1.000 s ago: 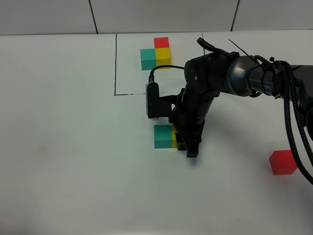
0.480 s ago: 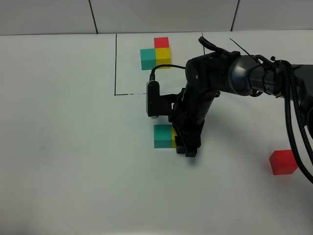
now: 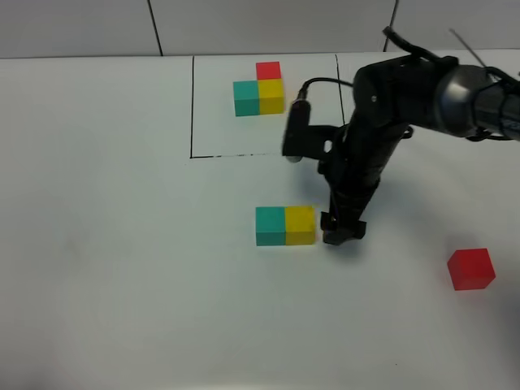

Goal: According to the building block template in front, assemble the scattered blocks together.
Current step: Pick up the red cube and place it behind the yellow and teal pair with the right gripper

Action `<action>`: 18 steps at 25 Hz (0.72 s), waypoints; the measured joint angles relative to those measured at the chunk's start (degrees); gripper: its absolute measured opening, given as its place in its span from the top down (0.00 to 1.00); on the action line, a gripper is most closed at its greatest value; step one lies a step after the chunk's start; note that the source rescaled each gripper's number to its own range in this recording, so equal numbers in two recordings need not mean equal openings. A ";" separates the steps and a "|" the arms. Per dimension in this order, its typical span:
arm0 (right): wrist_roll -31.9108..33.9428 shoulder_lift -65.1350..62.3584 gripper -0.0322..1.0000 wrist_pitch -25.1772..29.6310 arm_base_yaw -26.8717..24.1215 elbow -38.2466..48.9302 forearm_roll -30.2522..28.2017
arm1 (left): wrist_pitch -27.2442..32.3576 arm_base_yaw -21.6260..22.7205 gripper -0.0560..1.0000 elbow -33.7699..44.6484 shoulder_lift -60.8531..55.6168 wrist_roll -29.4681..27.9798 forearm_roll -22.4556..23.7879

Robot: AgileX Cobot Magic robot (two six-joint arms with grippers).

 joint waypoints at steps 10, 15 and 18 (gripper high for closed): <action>34.01 -23.02 0.00 -15.65 -14.19 26.47 -0.56 | 0.00 0.00 0.20 0.00 0.00 0.00 0.00; 40.20 -26.77 0.00 -15.14 -19.82 34.01 -0.49 | 0.00 0.00 0.20 0.00 0.00 0.00 0.00; 40.54 -26.77 0.00 -14.48 -20.88 36.31 -0.18 | 0.00 0.00 0.20 0.00 0.00 0.00 0.00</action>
